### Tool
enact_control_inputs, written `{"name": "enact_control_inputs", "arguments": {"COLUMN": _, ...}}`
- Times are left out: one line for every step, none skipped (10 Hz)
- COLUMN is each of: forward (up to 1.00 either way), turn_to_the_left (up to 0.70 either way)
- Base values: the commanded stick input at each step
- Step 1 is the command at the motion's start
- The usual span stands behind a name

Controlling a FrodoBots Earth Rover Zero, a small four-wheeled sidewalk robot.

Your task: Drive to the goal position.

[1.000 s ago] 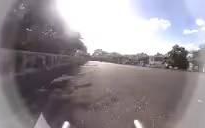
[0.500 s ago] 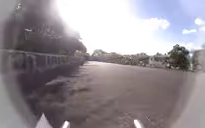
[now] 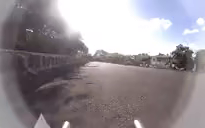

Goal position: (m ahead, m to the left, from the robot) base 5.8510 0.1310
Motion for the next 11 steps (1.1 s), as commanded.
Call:
{"name": "enact_control_inputs", "arguments": {"forward": 0.7, "turn_to_the_left": -0.35}}
{"name": "enact_control_inputs", "arguments": {"forward": 0.7, "turn_to_the_left": -0.35}}
{"name": "enact_control_inputs", "arguments": {"forward": 0.7, "turn_to_the_left": -0.35}}
{"name": "enact_control_inputs", "arguments": {"forward": 0.7, "turn_to_the_left": -0.35}}
{"name": "enact_control_inputs", "arguments": {"forward": 0.7, "turn_to_the_left": -0.35}}
{"name": "enact_control_inputs", "arguments": {"forward": 0.7, "turn_to_the_left": -0.35}}
{"name": "enact_control_inputs", "arguments": {"forward": 0.7, "turn_to_the_left": -0.35}}
{"name": "enact_control_inputs", "arguments": {"forward": 0.7, "turn_to_the_left": -0.35}}
{"name": "enact_control_inputs", "arguments": {"forward": 0.7, "turn_to_the_left": -0.34}}
{"name": "enact_control_inputs", "arguments": {"forward": 0.7, "turn_to_the_left": -0.34}}
{"name": "enact_control_inputs", "arguments": {"forward": 0.7, "turn_to_the_left": -0.05}}
